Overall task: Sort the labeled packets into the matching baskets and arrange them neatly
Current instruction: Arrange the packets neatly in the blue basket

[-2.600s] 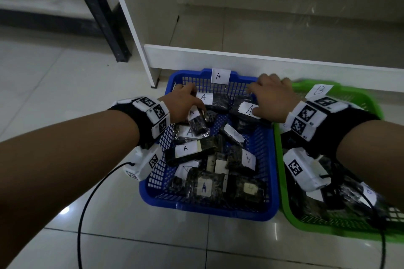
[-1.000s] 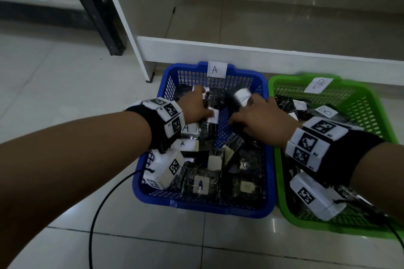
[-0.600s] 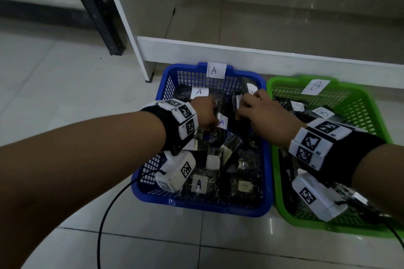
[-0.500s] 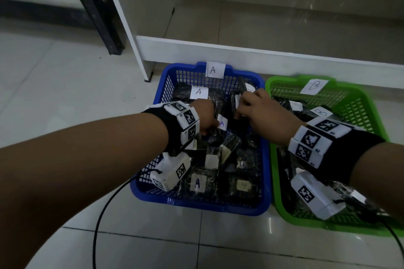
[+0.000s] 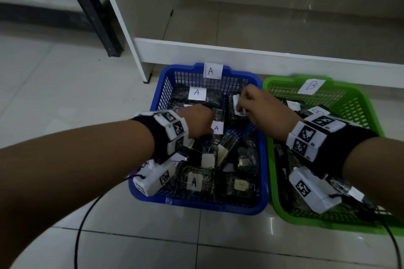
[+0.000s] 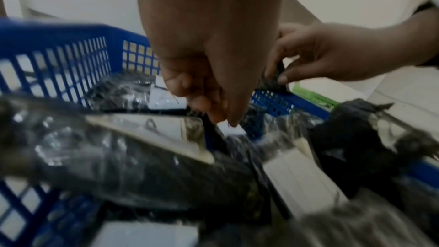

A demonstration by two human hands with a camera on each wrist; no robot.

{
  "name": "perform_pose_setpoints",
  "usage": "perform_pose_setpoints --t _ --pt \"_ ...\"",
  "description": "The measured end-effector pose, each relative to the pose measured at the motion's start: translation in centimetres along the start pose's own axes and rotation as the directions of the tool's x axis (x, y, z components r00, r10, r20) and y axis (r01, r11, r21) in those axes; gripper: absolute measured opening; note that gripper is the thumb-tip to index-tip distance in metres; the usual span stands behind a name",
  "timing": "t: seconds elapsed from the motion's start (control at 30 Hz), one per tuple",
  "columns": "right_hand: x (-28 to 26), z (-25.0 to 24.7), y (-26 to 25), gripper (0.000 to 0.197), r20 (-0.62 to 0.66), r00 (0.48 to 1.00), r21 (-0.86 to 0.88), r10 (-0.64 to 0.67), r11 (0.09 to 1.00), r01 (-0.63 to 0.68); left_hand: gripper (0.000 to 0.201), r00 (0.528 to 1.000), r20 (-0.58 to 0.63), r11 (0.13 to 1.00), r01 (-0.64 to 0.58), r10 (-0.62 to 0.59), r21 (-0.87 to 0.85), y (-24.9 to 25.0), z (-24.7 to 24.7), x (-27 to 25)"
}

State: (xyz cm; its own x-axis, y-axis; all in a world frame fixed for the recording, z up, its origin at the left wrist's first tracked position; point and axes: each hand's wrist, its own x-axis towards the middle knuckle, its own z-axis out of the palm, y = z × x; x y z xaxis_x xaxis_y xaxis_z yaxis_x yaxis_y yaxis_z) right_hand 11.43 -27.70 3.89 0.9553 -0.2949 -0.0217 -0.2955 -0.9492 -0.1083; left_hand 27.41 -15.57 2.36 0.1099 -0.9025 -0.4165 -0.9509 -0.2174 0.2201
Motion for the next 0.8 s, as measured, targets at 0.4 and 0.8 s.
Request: perform_pose_setpoints --t 0.4,0.8 --pt "1.6 -1.1 -0.3 0.039 -0.129 0.97 0.192 0.204 0.965 -0.178 0.062 0.94 0.341 0.977 -0.067 -0.005 0.2 -5.8 -0.9 -3.6" --pt "3.0 -1.7 -2.5 0.024 -0.315 0.937 0.119 0.149 0.986 -0.117 0.06 0.991 -0.131 0.995 0.004 0.009 0.098 -7.3 -3.5 -4.4"
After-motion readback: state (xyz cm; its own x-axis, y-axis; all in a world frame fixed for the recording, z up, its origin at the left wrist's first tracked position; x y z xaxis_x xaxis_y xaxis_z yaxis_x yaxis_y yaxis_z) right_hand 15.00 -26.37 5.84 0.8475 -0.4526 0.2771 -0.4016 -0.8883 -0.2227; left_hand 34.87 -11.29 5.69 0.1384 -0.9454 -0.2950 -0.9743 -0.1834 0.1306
